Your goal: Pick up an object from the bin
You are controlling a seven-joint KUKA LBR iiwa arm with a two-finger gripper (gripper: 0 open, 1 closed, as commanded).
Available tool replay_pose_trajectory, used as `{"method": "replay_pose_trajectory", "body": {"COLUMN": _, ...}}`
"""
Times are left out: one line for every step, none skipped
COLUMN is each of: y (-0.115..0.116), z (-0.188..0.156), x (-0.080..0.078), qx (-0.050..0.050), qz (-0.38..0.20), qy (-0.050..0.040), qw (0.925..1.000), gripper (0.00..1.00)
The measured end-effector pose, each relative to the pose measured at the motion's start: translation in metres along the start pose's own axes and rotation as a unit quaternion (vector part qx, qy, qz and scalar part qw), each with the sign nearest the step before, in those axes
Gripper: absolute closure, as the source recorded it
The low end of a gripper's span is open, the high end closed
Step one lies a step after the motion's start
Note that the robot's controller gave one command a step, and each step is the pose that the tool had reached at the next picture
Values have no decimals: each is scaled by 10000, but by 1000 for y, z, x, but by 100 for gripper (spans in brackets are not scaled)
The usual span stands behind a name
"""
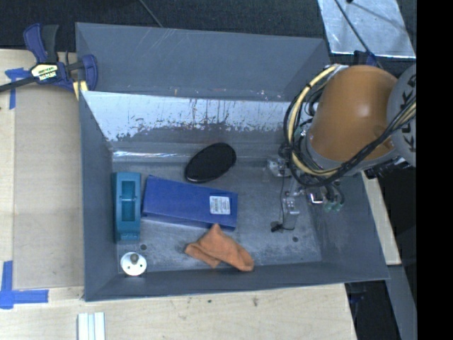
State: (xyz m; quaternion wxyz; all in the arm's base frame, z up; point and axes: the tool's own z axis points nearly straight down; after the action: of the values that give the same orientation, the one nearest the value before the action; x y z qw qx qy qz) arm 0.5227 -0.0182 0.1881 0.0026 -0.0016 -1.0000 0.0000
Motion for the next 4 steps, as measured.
{"method": "replay_pose_trajectory", "body": {"y": 0, "z": -5, "x": -2, "qx": 2, "qz": -3, "qy": -44, "qw": 10000, "gripper": 0}}
{"method": "replay_pose_trajectory", "body": {"y": 37, "z": 55, "x": -3, "qx": -4, "qz": 500, "qy": -56, "qw": 9987, "gripper": 0}}
{"method": "replay_pose_trajectory", "body": {"y": 62, "z": 67, "x": 2, "qx": 3, "qz": -469, "qy": -39, "qw": 9989, "gripper": 0}}
{"method": "replay_pose_trajectory", "body": {"y": 96, "z": 56, "x": -17, "qx": -6, "qz": 432, "qy": -42, "qw": 9991, "gripper": 0}}
